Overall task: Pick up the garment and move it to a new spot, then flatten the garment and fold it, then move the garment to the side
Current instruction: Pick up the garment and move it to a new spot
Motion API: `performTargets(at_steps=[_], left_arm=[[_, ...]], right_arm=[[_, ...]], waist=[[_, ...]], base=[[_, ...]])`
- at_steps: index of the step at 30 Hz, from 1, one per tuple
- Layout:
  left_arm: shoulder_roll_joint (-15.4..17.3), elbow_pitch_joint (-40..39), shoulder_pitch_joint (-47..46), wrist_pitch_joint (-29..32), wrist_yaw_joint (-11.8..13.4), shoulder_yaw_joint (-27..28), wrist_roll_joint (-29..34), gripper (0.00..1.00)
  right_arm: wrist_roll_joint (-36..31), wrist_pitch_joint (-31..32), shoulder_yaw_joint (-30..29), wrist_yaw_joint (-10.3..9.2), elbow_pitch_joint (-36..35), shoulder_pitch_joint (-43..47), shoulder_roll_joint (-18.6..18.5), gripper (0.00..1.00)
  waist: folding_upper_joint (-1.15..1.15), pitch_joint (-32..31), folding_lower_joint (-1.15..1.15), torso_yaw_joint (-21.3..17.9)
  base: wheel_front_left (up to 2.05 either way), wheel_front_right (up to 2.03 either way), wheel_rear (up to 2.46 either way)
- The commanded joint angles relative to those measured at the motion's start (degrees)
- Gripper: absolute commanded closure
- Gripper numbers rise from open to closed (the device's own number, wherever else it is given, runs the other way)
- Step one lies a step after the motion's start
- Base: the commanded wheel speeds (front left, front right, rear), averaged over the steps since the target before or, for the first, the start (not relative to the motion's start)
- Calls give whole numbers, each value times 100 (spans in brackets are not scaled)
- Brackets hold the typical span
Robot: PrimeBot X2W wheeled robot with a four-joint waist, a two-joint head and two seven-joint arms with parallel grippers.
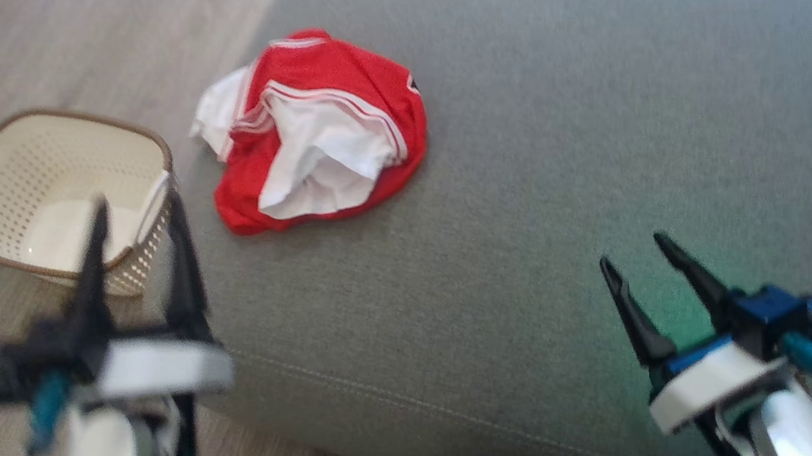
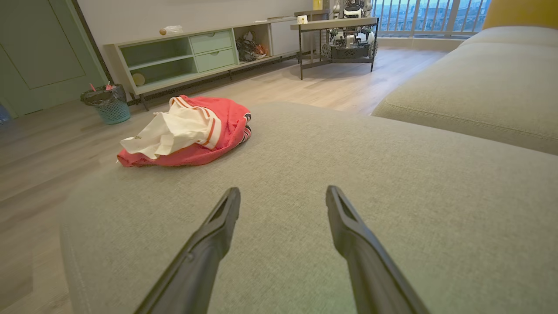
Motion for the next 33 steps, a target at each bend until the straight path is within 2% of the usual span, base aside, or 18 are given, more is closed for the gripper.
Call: performTargets(at_steps=[1,5,9,12,16,24,31,32,33], left_arm=[[156,-74,-379,-31,-39,266,19,0],[376,955,-1367,-4,-322,462,-227,0],[631,2224,-2471,519,-558,485,-556,0],[816,2971,-3216,866,-654,417,-731,0],[876,3820,-3965,1306,-723,235,-1123,0],[895,4541,-4506,2032,-736,-832,-2319,0],[1007,5028,-4592,2198,-737,-1497,-2759,0],[1003,5064,-4598,2153,-737,-1562,-2818,38],[1007,5091,-4602,2078,-737,-1625,-2865,100]], right_arm=[[-59,-52,103,-2,-169,-276,-55,0],[-250,-52,95,-2,-186,-632,-55,0],[-420,-52,90,-2,-194,-932,-55,0],[-554,-52,37,-2,-217,-1100,-55,0],[-694,-52,-22,-2,-232,-1279,-64,0],[-797,-52,-7,-2,-298,-1619,-124,0],[-832,-52,27,-2,-301,-1769,-127,0],[-829,-52,24,-2,-296,-1776,-126,0],[-823,-52,19,-2,-291,-1778,-126,0]], waist=[[0,308,-1,-147],[0,661,-1,-376],[0,996,-1,-547],[0,1245,-1,-625],[0,1521,-1,-695],[0,1962,-1,-827],[0,2145,-1,-919],[0,2149,-1,-931],[0,2143,-1,-940]], base=[[0,0,0],[0,0,0],[0,0,0],[0,0,0],[0,0,0],[0,0,0],[0,0,0],[0,0,0],[0,0,0]])
